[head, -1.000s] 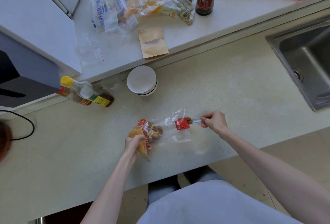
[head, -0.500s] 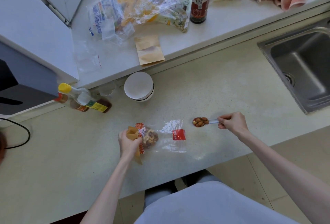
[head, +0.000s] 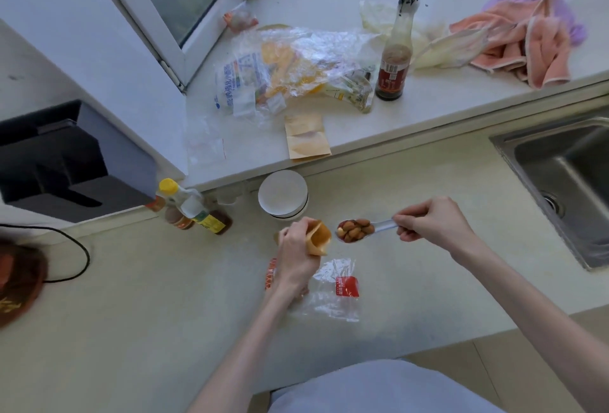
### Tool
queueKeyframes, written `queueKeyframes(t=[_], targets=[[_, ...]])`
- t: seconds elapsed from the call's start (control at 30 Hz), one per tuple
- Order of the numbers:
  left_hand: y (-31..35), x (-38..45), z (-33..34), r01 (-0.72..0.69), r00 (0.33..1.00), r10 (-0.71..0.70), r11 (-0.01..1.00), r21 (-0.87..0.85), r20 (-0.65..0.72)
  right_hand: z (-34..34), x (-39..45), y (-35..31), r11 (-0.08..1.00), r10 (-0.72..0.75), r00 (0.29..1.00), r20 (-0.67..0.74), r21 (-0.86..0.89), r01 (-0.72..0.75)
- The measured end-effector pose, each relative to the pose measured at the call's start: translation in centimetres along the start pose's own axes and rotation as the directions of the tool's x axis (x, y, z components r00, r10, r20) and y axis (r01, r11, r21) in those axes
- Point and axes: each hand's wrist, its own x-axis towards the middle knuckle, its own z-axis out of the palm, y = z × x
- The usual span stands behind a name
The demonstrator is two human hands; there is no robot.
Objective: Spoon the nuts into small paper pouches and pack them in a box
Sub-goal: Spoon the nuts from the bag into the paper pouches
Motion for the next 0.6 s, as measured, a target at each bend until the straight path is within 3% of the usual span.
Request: queueKeyframes(t=[0.3, 0.6], targets=[[2.2, 1.9, -2.2, -0.071, 0.985, 0.065, 0.997, -0.034, -0.159, -0.4, -1.6, -7.8, 0.995, -0.087, 0.992, 0.086, -0.044, 0.091], [3.8, 3.0, -4.0, -0.12, 0.956, 0.112, 0.993, -0.016, -0.27, 1.1, -1.7, -11.5, 0.972, -0.165, 0.982, 0.091, -0.153, 0.177]])
